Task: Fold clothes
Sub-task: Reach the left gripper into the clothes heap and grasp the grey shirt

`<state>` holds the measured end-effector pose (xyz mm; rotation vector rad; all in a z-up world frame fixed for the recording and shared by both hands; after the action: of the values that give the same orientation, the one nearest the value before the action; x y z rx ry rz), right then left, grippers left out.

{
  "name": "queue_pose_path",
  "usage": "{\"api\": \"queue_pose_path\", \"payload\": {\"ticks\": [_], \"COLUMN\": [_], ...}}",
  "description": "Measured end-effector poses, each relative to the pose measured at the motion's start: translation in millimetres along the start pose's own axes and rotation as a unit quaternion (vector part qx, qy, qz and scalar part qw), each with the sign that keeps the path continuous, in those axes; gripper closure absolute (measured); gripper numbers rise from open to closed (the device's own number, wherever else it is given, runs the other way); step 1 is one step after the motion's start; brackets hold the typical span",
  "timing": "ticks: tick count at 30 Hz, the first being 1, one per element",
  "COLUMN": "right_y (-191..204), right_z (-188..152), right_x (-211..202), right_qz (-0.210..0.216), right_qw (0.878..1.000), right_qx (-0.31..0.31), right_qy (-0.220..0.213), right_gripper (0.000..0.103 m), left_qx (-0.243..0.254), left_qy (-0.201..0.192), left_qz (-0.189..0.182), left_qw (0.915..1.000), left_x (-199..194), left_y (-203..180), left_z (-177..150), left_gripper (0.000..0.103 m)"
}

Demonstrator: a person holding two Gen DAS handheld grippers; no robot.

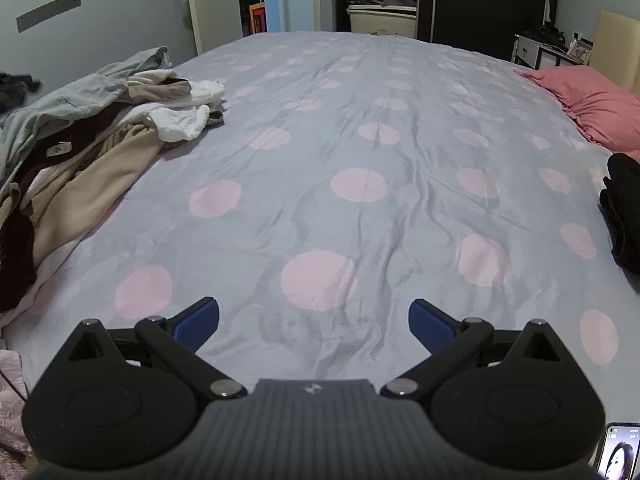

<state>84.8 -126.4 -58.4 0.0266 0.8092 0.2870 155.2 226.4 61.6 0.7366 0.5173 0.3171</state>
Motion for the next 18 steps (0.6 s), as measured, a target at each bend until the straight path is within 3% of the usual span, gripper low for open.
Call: {"api": "queue_pose_path", "payload": {"ticks": [1,3,8,14,18], "right_y": [-1,-2,-7,-13,-11], "right_z": [-1,-2,-5,-7,-8], "right_x": [-1,-1,5,15,21], "right_qz": [0.0,-0.001,-0.007,-0.011,-0.009], "right_qw": [1.0,1.0,1.0,0.999,0.999], "right_qx": [0.0,0.001,0.009,0.02,0.022], "right_qy": [0.0,0.003,0.013,0.028,0.035], "right_gripper": [0.001,0.001,0.001,0.001,0.001], "left_qx": [0.01,0.032,0.1,0.194,0.22], "left_qy": [0.008,0.021,0.03,0.041,0.041], "left_qz": [-0.005,-0.013,-0.011,0.013,0.023], "left_qw": [0.9999,0.9992,0.9945,0.9801,0.9744], "left_x": [4,13,36,74,82], "left_y": [-5,-17,-49,-82,-88], "left_z": [-3,-12,-23,-38,-44], "left_gripper": [0.085,0.079,0.077,0.065,0.061]}}
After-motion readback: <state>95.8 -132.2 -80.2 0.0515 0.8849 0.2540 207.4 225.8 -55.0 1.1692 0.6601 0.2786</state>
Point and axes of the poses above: each gripper's, at about its wrist camera, not at the fingertips, and x roughly the way its jaws point, y to its left, z to its top, the point moved 10 cm from there along x, roughly the way its jaws point, and after that the axes turned 8 degrees about x, right-handed, at the moved point
